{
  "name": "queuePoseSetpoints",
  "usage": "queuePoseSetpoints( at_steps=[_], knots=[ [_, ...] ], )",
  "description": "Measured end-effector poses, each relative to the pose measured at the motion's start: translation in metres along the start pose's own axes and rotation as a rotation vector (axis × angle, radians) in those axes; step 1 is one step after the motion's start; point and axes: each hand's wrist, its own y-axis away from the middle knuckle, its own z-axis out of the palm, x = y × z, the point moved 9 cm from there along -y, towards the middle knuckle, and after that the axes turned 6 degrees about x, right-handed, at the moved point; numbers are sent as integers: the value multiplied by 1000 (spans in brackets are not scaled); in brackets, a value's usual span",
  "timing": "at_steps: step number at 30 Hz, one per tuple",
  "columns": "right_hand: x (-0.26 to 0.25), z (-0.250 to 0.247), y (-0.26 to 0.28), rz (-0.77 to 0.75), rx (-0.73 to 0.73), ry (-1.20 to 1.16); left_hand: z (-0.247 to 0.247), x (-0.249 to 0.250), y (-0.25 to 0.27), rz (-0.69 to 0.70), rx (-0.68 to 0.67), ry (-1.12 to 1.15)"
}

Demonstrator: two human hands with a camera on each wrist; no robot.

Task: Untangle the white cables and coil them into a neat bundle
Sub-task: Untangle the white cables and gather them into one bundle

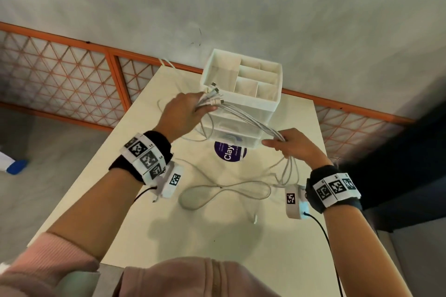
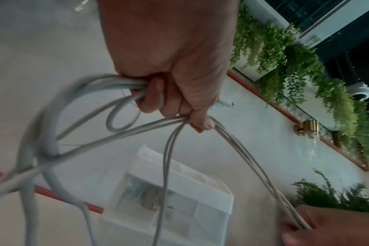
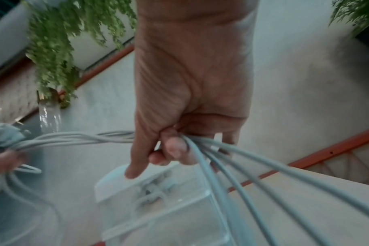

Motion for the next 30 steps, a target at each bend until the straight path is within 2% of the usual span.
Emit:
queuePoseSetpoints(
  at_steps=[4, 9, 13, 15, 17, 18, 19, 21, 23, 26, 30],
  knots=[
    [21, -9, -8, 38, 138, 41, -8, -22, 0, -61, 16, -77],
    [32, -4, -23, -10, 278, 11, 0, -40, 7, -63, 16, -197],
    [43, 35, -30, 14, 212, 51, 28, -57, 9, -131, -51, -247],
    [28, 53, -25, -51, 290, 74, 46, -61, 10, -149, -101, -244],
    [3, 69, -16, -218, 411, 51, 59, -66, 12, -168, -122, -233],
    [-7, 84, -14, -288, 377, 7, 63, -69, 13, -184, -130, -230],
    [-13, 104, -15, -327, 265, -51, 66, -73, 14, -196, -131, -226],
    [-15, 151, -15, -320, -51, -75, 71, -82, 14, -224, -134, -231],
    [-6, 187, -12, -304, -223, -32, 75, -90, 17, -245, -149, -237],
    [7, 217, -11, -257, -286, 49, 80, -97, 23, -263, -157, -227],
    [10, 233, -9, -297, -267, 285, 82, -97, 32, -272, -179, -195]
  ],
)
